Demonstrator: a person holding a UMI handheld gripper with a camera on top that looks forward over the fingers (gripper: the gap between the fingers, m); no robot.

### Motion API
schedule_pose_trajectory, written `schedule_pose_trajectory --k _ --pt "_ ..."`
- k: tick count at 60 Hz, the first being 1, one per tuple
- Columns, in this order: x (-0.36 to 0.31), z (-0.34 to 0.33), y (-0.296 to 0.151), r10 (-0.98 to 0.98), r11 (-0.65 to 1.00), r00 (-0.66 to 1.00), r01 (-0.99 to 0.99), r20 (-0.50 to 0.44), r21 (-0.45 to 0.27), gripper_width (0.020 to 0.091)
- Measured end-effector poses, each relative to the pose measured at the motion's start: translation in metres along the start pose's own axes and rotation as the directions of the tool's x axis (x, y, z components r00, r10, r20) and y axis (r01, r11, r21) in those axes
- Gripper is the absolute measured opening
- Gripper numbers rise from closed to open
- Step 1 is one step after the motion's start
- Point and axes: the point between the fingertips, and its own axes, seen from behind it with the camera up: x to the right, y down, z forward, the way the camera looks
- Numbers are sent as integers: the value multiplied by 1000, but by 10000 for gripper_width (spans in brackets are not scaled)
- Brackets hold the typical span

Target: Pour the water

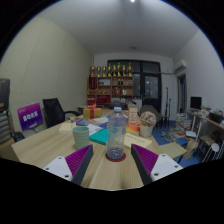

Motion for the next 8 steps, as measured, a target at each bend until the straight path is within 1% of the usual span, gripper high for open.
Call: schedule_pose_trajectory --k 2,5,8 --pt "-2 -17 -3 17 1000 1000 -17 -1 9 847" --pt "-6 -24 -8 37 999 999 -37 -6 29 847" --pt "-2 -55 -15 48 998 999 -48 -11 50 847"
